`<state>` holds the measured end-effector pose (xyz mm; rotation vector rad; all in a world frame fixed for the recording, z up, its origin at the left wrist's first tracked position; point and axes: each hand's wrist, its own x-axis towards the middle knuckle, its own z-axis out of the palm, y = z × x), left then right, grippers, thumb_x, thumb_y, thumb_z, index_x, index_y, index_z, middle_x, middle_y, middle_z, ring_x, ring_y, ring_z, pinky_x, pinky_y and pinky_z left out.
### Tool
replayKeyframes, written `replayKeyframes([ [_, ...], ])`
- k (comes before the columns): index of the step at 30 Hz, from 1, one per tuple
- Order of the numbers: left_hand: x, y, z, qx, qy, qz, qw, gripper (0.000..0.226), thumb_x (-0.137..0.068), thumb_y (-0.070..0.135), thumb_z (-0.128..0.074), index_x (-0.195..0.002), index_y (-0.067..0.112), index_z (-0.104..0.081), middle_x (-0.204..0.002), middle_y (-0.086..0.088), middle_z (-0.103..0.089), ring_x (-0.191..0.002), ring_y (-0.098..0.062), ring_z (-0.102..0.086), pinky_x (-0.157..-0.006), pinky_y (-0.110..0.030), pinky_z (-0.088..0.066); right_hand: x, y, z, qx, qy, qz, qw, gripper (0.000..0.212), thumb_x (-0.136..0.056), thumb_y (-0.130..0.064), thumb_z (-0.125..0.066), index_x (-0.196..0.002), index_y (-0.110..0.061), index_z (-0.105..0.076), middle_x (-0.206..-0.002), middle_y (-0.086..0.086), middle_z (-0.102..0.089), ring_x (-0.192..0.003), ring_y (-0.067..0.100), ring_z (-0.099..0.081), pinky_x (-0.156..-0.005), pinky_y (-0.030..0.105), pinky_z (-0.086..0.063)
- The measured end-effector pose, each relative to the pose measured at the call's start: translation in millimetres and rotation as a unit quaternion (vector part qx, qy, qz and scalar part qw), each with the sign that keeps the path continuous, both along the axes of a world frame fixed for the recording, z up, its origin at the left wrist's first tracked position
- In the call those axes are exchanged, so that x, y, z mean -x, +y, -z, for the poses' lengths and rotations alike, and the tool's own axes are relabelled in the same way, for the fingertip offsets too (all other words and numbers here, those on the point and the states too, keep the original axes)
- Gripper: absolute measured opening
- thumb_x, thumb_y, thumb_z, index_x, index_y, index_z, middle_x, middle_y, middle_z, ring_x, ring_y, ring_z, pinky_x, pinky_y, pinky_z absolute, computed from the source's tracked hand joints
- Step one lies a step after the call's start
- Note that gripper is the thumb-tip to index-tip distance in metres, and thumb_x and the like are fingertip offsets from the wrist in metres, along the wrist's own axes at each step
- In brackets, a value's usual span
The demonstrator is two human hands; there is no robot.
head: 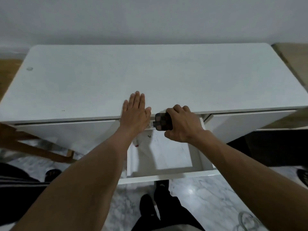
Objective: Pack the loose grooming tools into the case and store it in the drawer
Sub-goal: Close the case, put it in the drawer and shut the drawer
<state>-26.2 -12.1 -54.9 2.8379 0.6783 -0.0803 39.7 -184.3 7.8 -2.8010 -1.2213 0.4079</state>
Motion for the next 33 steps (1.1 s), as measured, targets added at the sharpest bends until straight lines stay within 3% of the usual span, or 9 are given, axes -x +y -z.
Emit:
replayKeyframes([
  [6, 1, -4, 4, 0.004, -0.016, -0.019, 1.000, 0.059, -0.104, 0.040, -0.016, -0.155, 0.012, -0.002, -0.164, -0.007, 0.002, -0.151, -0.022, 0.006, -0.122, -0.044, 0.001, 17, -12, 41, 0.034, 0.057, 0.012, 0.998, 0.063, -0.064, -0.037, -0.066, -0.120, -0.015, -0.048, -0.122, 0.007, -0.051, -0.114, 0.037, -0.044, -0.090, 0.047, -0.049],
  [20, 0, -5, 20, -0.061, -0.093, -0.030, 0.993, 0.061, -0.100, 0.041, -0.014, -0.153, 0.012, -0.022, -0.162, -0.009, -0.020, -0.149, -0.026, -0.016, -0.119, -0.047, -0.014, -3, 5, 148, 0.062, 0.139, 0.039, 0.988, 0.065, -0.069, -0.019, -0.066, -0.129, -0.012, -0.042, -0.126, 0.010, -0.048, -0.118, 0.034, -0.038, -0.088, 0.044, -0.048],
  [33, -1, -5, 24, -0.053, -0.101, -0.038, 0.993, 0.060, -0.100, 0.039, -0.018, -0.153, 0.012, -0.025, -0.161, -0.009, -0.023, -0.148, -0.026, -0.019, -0.118, -0.047, -0.015, -8, 12, 176, 0.063, 0.147, 0.037, 0.986, 0.069, -0.070, -0.015, -0.065, -0.134, -0.012, -0.036, -0.134, 0.010, -0.044, -0.122, 0.034, -0.037, -0.091, 0.045, -0.045],
])
